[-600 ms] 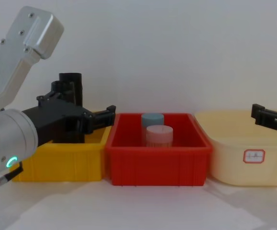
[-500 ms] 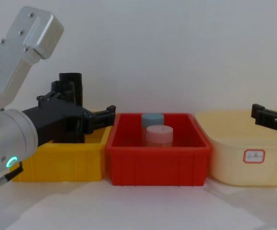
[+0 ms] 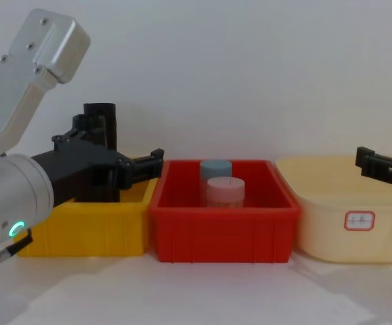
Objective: Pick up the garbage bag with the one hand and transfer it to the other hand.
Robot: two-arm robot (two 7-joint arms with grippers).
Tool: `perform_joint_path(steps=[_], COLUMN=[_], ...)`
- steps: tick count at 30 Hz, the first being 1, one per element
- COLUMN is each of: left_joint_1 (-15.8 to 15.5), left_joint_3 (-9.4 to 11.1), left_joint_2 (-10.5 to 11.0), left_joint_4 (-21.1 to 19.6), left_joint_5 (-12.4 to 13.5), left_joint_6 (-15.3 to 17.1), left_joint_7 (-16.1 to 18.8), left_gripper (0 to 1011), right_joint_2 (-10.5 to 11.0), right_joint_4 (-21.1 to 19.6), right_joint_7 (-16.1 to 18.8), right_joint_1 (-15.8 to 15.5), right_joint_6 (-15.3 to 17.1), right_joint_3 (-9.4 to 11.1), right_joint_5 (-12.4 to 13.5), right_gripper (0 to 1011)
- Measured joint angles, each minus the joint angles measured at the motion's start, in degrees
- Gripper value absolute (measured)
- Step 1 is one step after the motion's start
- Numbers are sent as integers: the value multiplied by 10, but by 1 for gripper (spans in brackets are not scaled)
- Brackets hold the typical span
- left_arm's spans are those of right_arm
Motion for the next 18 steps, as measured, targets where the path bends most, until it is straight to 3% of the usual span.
perform_joint_path(steps=[18], left_joint_1=[0], left_joint_3=[0], left_joint_2=[0], left_joint_4=[0], left_joint_5=[0], left_joint_6=[0], left_joint_7=[0], left_gripper=[1001], right_joint_2=[0], right_joint_4=[0], right_joint_7=[0], right_joint_1=[0], right_joint_6=[0], right_joint_3=[0], right_joint_5=[0], right_gripper=[1001])
